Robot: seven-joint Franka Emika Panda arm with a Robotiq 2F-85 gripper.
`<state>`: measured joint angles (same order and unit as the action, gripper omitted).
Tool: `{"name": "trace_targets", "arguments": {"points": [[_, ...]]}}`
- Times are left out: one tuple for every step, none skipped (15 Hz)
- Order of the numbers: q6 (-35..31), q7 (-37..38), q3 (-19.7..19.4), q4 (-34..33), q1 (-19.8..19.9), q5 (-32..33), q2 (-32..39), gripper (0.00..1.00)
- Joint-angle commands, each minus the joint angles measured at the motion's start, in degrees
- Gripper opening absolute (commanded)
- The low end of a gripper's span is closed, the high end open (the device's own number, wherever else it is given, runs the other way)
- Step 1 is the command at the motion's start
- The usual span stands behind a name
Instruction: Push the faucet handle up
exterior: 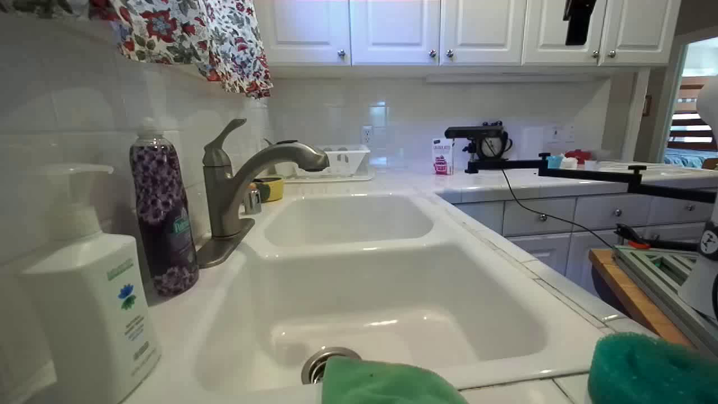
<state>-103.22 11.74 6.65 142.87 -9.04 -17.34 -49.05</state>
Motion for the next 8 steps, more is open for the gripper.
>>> {"name": "trace_targets", "arguments": {"points": [[0.4, -0.6, 0.7, -0.2, 1.1, -0.6, 0.0, 1.00], [0.4, -0.6, 0.7, -0.2, 1.1, -0.6, 0.0, 1.00], [0.4, -0.6, 0.7, -0.2, 1.1, -0.6, 0.0, 1.00], [0.4, -0.6, 0.7, -0.2, 1.1, -0.6, 0.0, 1.00], [0.4, -0.6, 0.7, -0.2, 1.1, -0.6, 0.0, 1.00], [0.4, -0.6, 0.7, -0.2, 1.1, -0.6, 0.0, 1.00], [0.4, -0.6, 0.7, -0.2, 1.1, -0.6, 0.0, 1.00], [0.5, -0.9, 0.4, -0.7, 1.3, -0.6, 0.6, 1.00]]}}
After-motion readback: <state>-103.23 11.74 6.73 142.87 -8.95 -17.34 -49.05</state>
